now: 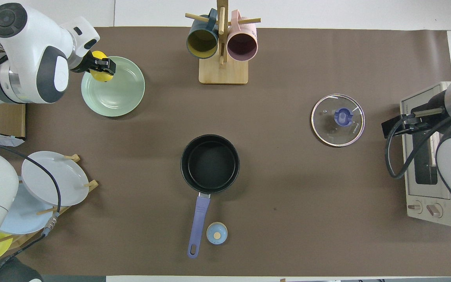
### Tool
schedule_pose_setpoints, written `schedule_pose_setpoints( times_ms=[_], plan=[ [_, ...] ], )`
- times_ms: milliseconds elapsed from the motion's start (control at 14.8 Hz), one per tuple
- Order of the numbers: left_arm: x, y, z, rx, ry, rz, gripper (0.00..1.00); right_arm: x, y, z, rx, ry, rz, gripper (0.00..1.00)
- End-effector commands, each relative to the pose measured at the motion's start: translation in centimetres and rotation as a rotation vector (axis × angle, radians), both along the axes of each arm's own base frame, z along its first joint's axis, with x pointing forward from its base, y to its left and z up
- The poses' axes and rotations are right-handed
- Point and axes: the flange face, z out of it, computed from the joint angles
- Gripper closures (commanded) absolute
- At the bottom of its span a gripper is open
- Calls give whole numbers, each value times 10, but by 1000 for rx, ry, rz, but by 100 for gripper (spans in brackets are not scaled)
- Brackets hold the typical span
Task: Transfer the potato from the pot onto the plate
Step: 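Lower the potato onto the green plate and open the left gripper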
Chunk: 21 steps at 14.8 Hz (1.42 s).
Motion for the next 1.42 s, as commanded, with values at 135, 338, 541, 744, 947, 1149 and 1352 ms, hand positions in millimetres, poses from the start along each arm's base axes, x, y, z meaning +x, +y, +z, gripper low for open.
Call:
schedule_pose_setpoints(
  times_ms=[135, 338, 541, 744, 947, 1149, 1352],
  plan=[
    [-11, -4, -14, 23, 2, -31, 85, -5, -2, 2, 23, -10, -19, 0],
    [-13, -8, -13, 24, 4, -39, 0, -4, -3, 2, 23, -10, -21, 0],
    [-12, 4, 13, 27, 7, -30, 0, -5, -2, 2, 23, -10, -19, 0],
    [-19, 23, 64, 37, 46, -22, 0, -5, -2, 2, 23, -10, -19, 0],
    [-38, 28, 110, 32, 80, -4, 0, -5, -2, 2, 23, -10, -19, 0],
    [-67, 47, 195, 30, 10, 42, 0, -5, -1, 2, 23, -10, -18, 0],
    [-111, 64, 258, 36, 36, 67, 0, -5, -2, 2, 23, -10, -19, 0]
  ],
)
